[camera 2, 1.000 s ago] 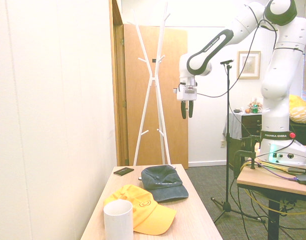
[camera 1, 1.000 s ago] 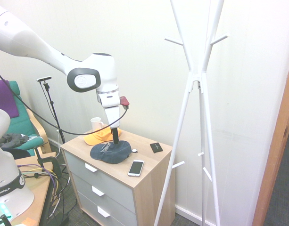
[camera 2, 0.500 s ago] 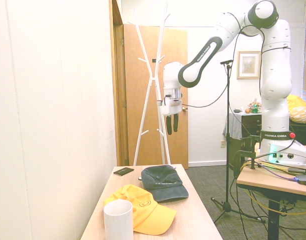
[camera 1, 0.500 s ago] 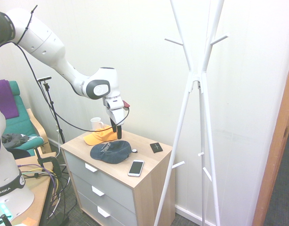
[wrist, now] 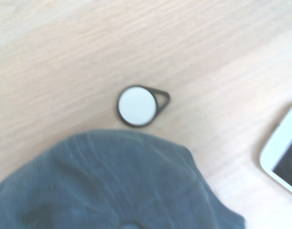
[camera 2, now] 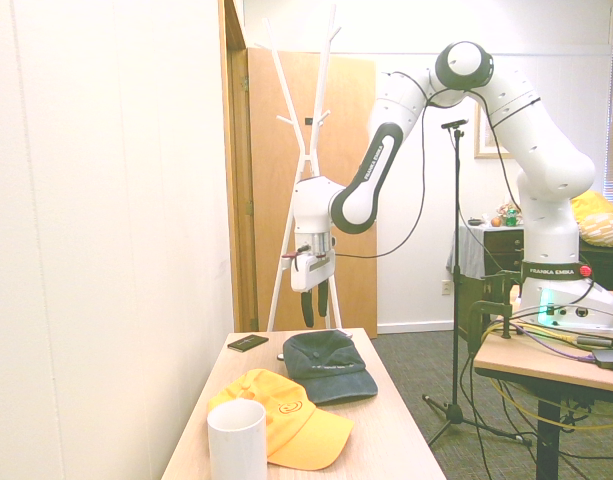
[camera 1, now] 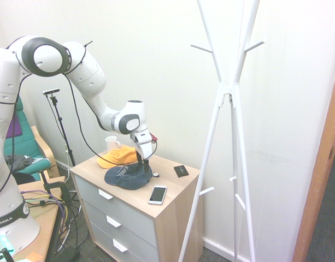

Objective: Hang the cap

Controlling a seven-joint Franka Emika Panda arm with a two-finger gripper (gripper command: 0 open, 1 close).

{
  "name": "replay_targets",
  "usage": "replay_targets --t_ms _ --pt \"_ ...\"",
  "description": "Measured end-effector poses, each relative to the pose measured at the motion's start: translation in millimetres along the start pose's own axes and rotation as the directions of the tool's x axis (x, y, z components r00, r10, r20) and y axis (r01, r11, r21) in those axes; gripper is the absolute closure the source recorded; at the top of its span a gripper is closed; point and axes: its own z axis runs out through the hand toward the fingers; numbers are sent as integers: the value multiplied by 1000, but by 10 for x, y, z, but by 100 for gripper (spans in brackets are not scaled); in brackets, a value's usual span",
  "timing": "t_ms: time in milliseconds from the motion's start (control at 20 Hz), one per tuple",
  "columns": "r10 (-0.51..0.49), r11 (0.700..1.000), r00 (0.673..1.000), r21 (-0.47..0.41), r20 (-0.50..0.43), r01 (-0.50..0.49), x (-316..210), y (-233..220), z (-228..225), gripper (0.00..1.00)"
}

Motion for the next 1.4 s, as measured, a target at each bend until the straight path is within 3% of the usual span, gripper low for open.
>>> replay_targets --t_ms 50,100,1400 --pt "-4 1000 1000 2 0 4 -7 -4 70 0" --pt "-10 1000 1000 1 2 10 -7 2 138 100" --pt "-45 999 999 4 30 45 -131 -36 338 100"
